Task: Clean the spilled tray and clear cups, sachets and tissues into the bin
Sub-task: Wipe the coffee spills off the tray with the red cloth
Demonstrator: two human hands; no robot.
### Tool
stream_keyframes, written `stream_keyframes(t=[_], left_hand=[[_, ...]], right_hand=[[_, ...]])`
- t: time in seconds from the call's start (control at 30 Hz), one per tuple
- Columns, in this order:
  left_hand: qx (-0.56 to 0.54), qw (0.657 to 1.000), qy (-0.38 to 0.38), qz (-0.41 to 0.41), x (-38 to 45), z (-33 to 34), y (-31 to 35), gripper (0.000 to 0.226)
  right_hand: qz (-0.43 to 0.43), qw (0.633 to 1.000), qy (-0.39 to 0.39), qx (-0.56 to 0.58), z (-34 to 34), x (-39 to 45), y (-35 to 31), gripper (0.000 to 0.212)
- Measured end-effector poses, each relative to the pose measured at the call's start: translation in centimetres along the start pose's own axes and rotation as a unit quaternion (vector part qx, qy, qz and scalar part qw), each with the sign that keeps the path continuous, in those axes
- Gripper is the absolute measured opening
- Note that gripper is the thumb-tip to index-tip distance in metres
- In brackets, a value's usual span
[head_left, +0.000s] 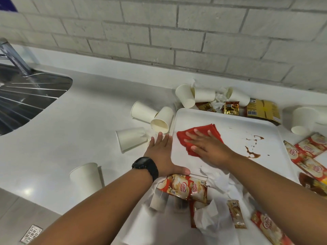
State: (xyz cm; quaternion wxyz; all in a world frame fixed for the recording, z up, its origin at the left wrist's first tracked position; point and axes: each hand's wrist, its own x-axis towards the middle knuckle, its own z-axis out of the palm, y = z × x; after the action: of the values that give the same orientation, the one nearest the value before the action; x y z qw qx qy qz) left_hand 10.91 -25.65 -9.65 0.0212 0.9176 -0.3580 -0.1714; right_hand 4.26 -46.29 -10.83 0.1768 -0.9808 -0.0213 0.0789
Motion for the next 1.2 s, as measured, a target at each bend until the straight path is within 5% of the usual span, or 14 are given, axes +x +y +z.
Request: stream_keyframes(t=[0.27, 0.57, 0.83, 1.2], left_hand=[[0.003, 0.999, 0.009, 0.043, 0.7, 0.4, -1.4, 0.136], [0.000, 0.999, 0.004, 0.054, 0.9, 0.6, -1.8, 0.134], [0.003, 0.999, 0.001, 0.053, 0.8, 0.3, -1.8, 0.133], [0.019, 0.999, -0.007, 0.045, 0.9, 0.1, -1.6, 0.136]], right_hand=[[0.144, 0.989, 0.029, -0.009, -0.2, 4.9, -1.2, 0.046], [0.074, 0.997, -0.003, 0.002, 0.4, 0.7, -2.1, 0.043], [0.226, 0.972, 0.017, -0.056, -0.9, 6.0, 0.2, 0.049], [0.044, 0.999, -0.023, 0.008, -0.3, -1.4, 0.6, 0.044]])
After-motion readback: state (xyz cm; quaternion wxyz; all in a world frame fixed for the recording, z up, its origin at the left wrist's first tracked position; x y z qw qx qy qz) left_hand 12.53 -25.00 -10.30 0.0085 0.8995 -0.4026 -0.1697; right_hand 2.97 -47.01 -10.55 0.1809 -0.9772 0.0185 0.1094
